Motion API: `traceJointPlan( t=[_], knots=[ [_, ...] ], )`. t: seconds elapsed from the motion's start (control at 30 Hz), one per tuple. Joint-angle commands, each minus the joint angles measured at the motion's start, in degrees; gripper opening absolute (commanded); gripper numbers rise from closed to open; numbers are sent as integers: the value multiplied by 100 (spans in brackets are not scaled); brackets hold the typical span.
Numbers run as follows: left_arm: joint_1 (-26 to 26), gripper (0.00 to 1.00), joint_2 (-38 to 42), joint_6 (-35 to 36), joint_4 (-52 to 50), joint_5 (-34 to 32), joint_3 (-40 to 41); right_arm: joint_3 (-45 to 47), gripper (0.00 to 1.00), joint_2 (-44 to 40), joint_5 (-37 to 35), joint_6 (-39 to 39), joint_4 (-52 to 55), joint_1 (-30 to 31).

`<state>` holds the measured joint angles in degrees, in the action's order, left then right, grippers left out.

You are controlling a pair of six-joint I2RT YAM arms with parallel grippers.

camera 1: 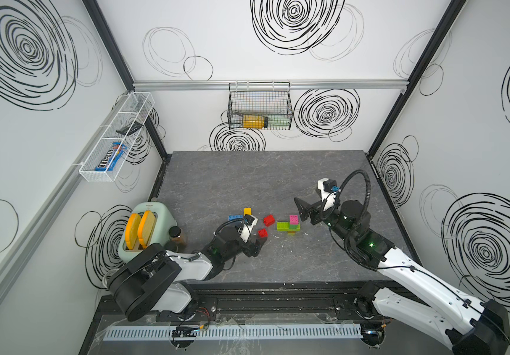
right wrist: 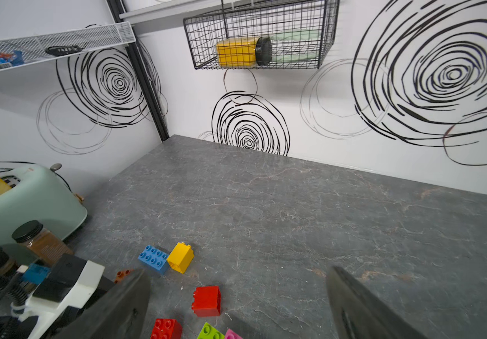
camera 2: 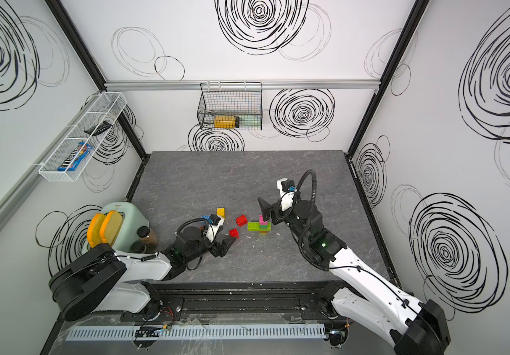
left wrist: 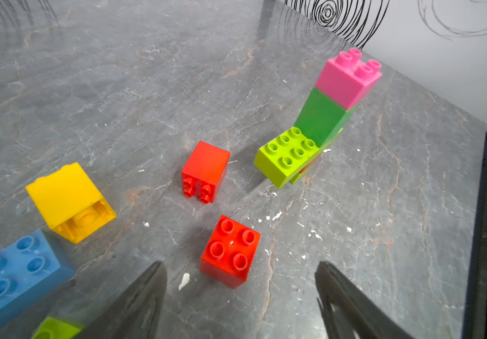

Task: Assemble the number 4 with lego
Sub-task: Pick up the lego brick from the center of the board.

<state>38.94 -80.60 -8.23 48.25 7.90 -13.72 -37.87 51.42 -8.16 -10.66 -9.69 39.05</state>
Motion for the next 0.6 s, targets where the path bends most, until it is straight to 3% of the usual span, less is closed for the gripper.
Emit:
traceJointPlan(
  t=[0.0,0.23,0.57],
  knots=[
    [-42,83,-151,560,917,113,159,-59,97,67,-150,-377,-154,-55],
    [-255,76,-1047,842,1601,328,180,-309,97,321,-55,-372,111,-143],
    [-204,72,-1385,1070,1286,238,-167,-458,97,570,-24,-398,143,-156]
  ],
)
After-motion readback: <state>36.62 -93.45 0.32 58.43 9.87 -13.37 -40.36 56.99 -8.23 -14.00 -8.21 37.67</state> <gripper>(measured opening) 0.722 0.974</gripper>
